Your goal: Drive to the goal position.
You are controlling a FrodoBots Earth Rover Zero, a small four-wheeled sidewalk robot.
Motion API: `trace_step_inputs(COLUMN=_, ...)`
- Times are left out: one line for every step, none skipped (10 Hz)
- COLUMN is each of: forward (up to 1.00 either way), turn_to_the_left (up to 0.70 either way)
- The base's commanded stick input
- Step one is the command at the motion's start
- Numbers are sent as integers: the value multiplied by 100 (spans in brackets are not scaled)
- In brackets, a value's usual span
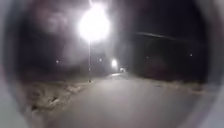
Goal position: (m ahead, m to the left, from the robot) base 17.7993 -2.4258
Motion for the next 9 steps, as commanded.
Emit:
trace_step_inputs(forward=100, turn_to_the_left=11)
trace_step_inputs(forward=100, turn_to_the_left=8)
trace_step_inputs(forward=100, turn_to_the_left=6)
trace_step_inputs(forward=100, turn_to_the_left=5)
trace_step_inputs(forward=100, turn_to_the_left=7)
trace_step_inputs(forward=100, turn_to_the_left=11)
trace_step_inputs(forward=100, turn_to_the_left=11)
trace_step_inputs(forward=100, turn_to_the_left=7)
trace_step_inputs(forward=100, turn_to_the_left=5)
